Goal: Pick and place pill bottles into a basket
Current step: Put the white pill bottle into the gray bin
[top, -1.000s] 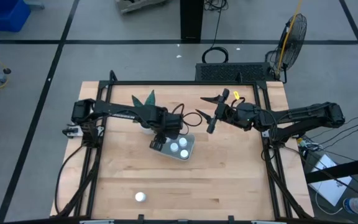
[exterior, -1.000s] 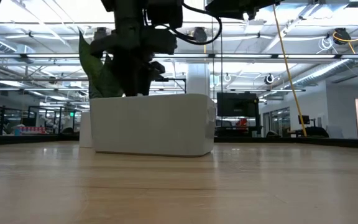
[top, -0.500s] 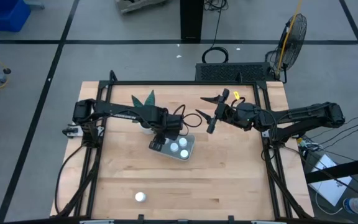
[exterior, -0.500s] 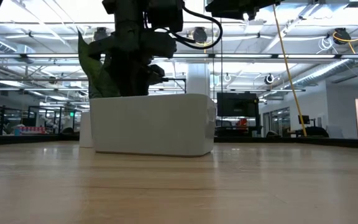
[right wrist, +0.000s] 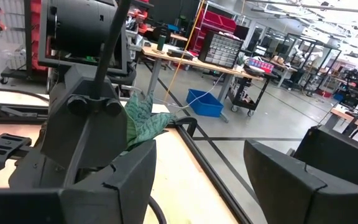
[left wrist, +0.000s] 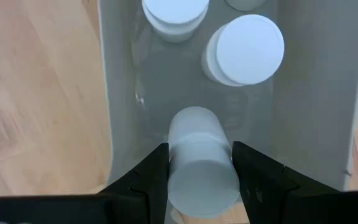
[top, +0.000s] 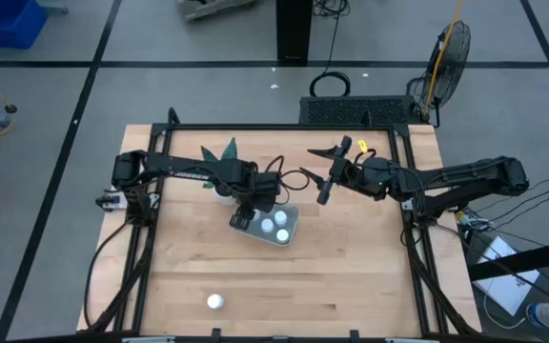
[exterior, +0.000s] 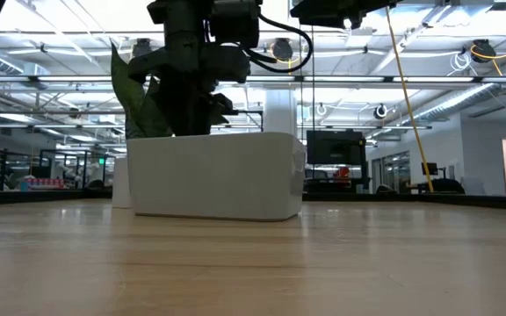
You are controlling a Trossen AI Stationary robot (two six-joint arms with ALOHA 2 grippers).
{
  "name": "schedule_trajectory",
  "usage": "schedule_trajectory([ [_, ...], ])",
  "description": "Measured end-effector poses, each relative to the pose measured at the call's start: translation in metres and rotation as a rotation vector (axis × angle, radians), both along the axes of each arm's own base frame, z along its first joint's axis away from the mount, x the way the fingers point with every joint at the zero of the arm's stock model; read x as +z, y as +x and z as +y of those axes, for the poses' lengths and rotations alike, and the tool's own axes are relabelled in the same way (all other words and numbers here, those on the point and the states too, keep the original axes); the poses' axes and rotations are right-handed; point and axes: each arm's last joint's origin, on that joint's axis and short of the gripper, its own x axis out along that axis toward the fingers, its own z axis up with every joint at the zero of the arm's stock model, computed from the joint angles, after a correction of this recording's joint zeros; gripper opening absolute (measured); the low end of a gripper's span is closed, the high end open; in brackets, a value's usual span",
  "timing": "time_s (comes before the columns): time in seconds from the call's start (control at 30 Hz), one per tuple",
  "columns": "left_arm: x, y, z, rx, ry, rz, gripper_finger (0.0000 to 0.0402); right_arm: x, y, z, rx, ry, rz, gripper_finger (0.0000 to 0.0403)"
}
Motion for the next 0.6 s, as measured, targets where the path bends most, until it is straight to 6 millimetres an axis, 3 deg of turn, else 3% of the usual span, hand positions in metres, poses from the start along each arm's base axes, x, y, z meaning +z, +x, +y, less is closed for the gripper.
schedule_trajectory([
  [0.6, -0.0004, -0.0014, 0.0028, 0.011, 0.026, 0.015, 0.0160, 0.0000, 0.0000, 0.0000, -0.001, 0.006, -0.003, 0.0235],
])
